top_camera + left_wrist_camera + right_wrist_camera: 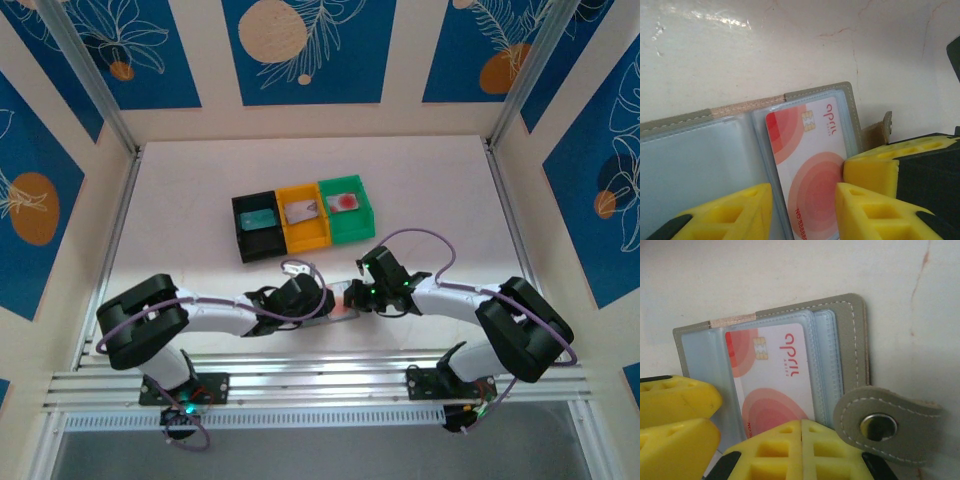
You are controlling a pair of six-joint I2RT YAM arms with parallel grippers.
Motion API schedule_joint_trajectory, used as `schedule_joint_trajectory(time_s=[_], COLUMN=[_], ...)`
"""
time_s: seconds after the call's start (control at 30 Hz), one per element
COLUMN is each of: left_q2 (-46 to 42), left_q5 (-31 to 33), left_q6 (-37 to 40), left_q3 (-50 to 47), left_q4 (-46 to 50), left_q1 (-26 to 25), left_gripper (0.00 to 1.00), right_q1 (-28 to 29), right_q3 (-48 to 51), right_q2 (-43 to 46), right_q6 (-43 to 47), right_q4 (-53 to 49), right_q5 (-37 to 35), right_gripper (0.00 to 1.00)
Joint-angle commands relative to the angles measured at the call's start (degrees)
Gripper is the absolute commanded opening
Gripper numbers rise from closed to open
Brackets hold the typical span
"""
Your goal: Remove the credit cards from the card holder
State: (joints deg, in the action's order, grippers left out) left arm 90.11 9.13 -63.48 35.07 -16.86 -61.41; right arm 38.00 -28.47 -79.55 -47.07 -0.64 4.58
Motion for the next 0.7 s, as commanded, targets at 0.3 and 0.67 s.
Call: schedule_joint_trajectory(time_s=[0.3,0.67], left_q2=[1.53,3.0], left_q5=[1.94,2.47], left_q6=[1.88,2.31], left_q3=[2.44,3.23], left_q4=[1.8,2.36], left_q1=[-0.62,-0.64], left_gripper=[0.37,0.37], right_q1=[-0.29,-0.38], right_q3=[1.5,1.75], right_q2=[0.16,-0.08], right_q6=[0.41,0.52], right_q4=[-2.2,-2.0], right_q5=[0.29,0.5], right_gripper=[0.0,0.0])
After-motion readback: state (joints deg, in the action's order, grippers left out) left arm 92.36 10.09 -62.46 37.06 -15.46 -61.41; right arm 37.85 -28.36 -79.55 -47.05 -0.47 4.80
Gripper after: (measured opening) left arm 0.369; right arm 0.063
